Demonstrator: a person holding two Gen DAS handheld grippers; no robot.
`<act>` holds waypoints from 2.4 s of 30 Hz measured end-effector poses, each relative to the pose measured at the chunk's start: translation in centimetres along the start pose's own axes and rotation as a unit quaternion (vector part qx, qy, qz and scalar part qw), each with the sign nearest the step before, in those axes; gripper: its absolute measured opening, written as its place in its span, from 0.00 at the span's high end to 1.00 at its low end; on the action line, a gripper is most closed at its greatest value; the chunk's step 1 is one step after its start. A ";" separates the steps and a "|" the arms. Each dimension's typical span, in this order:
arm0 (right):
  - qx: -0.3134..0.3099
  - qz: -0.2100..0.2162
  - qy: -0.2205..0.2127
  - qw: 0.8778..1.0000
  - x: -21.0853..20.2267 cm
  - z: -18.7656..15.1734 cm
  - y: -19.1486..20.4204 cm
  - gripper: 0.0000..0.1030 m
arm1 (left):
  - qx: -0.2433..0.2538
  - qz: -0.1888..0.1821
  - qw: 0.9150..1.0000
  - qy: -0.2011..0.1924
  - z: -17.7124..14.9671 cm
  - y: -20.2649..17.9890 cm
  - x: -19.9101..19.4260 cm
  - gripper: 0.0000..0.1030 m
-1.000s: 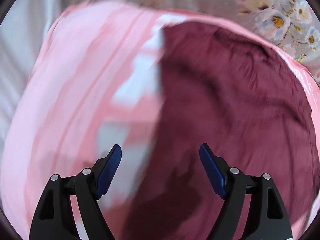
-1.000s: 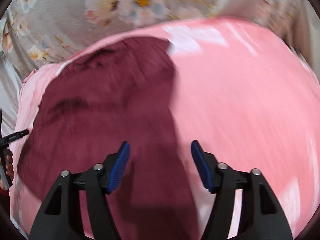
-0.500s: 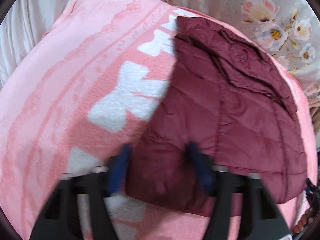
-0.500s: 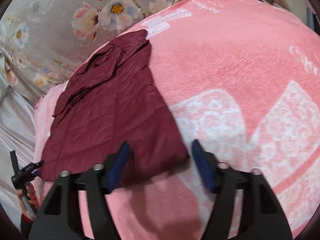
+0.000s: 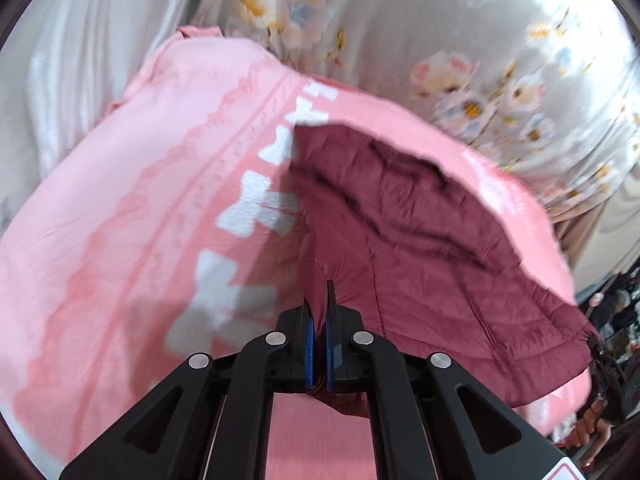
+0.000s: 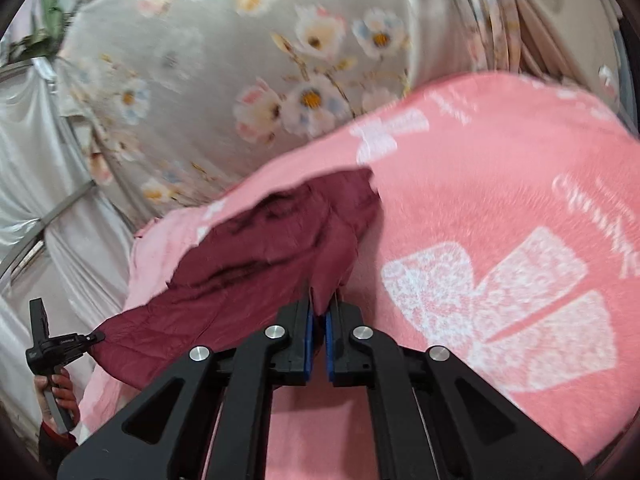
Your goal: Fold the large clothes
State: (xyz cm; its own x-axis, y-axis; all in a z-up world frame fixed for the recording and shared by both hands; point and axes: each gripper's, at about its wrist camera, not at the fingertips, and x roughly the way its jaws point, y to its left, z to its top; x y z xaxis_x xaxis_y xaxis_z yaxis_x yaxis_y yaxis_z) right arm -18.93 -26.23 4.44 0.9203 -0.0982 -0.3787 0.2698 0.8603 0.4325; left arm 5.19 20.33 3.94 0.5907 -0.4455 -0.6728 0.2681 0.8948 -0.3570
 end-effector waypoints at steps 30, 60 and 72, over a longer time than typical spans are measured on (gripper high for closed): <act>0.022 -0.154 0.056 0.986 28.7 8.4 -4.8 0.97 | 0.048 0.217 0.975 0.031 13.8 -3.8 25.0 0.94; 0.025 -0.119 -0.018 0.992 23.5 9.4 -3.0 0.61 | 0.069 0.208 0.975 -0.046 16.5 -4.8 20.2 0.62; -0.114 -0.055 0.129 0.983 34.2 4.9 10.1 0.75 | 0.172 0.169 0.970 0.001 13.1 -16.6 24.7 0.44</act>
State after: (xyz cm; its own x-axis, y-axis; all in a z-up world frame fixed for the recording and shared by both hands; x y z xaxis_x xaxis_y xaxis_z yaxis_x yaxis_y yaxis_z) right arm 16.64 -23.30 -0.13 0.7780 -0.0925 -0.6214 0.2667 0.9442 0.1933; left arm 25.33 -5.15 1.75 0.6884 -0.1243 -0.7146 0.2980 0.9467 0.1224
